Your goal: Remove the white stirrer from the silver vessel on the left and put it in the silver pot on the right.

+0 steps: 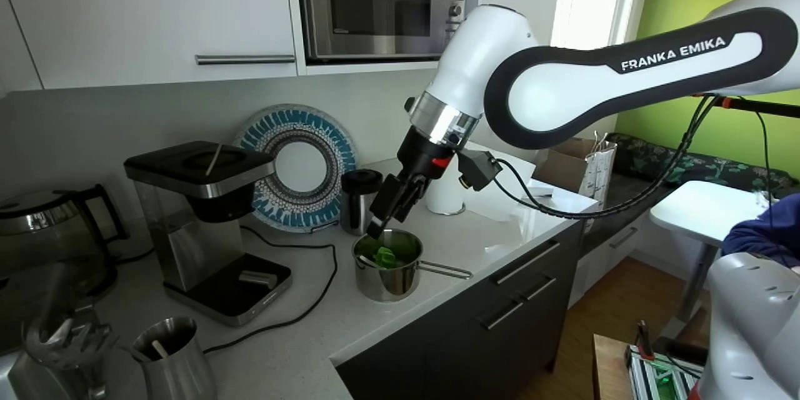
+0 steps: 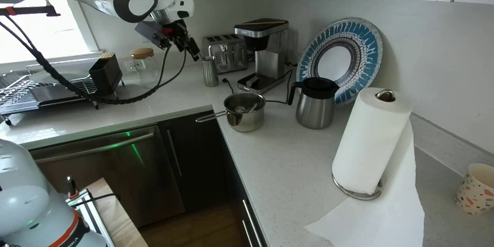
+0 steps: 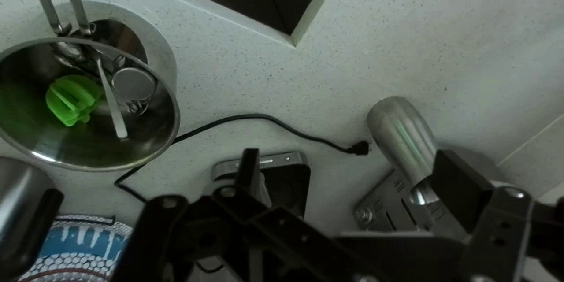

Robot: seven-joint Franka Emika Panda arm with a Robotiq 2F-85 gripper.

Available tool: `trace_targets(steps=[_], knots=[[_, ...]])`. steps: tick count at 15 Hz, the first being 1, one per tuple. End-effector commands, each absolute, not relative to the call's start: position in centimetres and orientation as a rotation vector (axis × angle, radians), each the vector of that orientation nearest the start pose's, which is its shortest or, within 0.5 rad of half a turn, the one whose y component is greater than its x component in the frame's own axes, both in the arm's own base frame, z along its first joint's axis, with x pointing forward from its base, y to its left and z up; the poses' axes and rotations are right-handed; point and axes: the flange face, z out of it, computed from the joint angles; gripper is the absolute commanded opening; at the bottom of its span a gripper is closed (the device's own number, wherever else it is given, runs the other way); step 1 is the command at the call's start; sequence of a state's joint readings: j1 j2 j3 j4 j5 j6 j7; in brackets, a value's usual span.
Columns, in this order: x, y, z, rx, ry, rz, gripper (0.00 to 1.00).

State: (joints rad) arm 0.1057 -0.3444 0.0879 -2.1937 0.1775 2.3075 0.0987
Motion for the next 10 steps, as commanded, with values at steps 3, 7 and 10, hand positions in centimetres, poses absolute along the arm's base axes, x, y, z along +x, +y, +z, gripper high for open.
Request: trace_targets(steps=[3, 7, 10], knots=[[52.4, 17.1, 51.6, -2.991, -0.381, -0.448, 1.00], [55.5, 21.5, 49.5, -3.122, -0.666, -0.442, 1.00], [56.6, 24.4, 49.2, -3.192, -0.902, -0.459, 1.00]])
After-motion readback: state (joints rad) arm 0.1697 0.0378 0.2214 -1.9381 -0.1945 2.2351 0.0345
